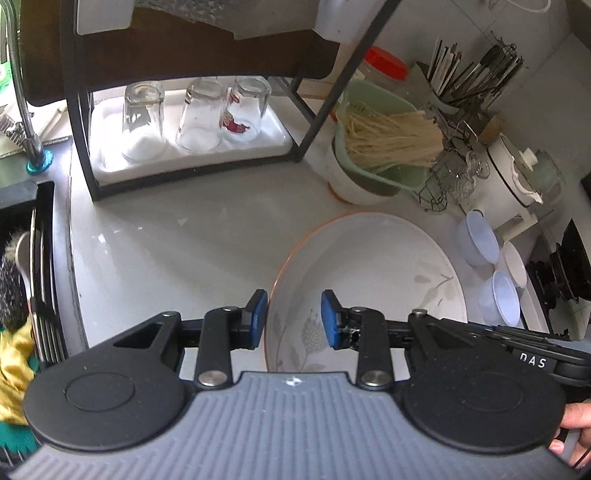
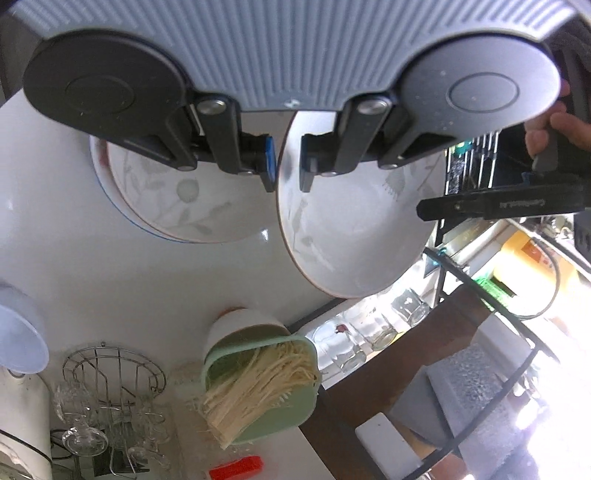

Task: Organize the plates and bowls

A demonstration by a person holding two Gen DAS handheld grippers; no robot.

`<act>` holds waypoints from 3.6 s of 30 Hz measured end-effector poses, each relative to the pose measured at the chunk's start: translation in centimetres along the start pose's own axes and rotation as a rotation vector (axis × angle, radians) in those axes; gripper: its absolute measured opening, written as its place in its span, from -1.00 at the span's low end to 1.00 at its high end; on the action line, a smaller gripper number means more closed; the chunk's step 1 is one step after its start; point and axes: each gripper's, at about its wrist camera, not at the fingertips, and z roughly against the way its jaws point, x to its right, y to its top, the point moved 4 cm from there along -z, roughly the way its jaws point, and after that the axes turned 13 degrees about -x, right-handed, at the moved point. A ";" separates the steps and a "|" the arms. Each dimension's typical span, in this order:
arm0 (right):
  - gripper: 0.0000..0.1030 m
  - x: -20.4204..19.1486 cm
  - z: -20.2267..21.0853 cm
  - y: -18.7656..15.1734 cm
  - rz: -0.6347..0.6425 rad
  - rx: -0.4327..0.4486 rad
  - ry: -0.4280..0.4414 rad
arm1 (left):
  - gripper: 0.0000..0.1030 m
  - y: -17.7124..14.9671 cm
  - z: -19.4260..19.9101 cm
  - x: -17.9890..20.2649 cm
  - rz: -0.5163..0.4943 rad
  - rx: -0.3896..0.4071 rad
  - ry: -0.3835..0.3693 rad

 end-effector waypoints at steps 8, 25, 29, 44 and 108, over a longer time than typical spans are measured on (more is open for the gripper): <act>-0.69 3.0 0.9 -0.3 0.070 -0.034 0.035 | -0.29 -2.3 -1.2 3.5 0.073 0.029 0.054; -0.69 8.7 -0.2 -0.9 0.115 -0.147 0.033 | -0.29 -4.3 -6.2 8.2 0.096 -0.082 0.191; -0.69 8.8 -0.7 -1.1 0.142 -0.166 0.032 | -0.29 -4.1 -6.4 8.4 0.105 -0.080 0.225; -0.69 9.2 -1.3 -0.9 0.184 -0.148 0.021 | -0.29 -3.5 -8.2 9.2 0.083 -0.086 0.304; -0.70 8.5 16.2 -1.8 0.341 0.241 0.019 | -0.27 -9.4 5.2 22.2 0.165 0.287 0.179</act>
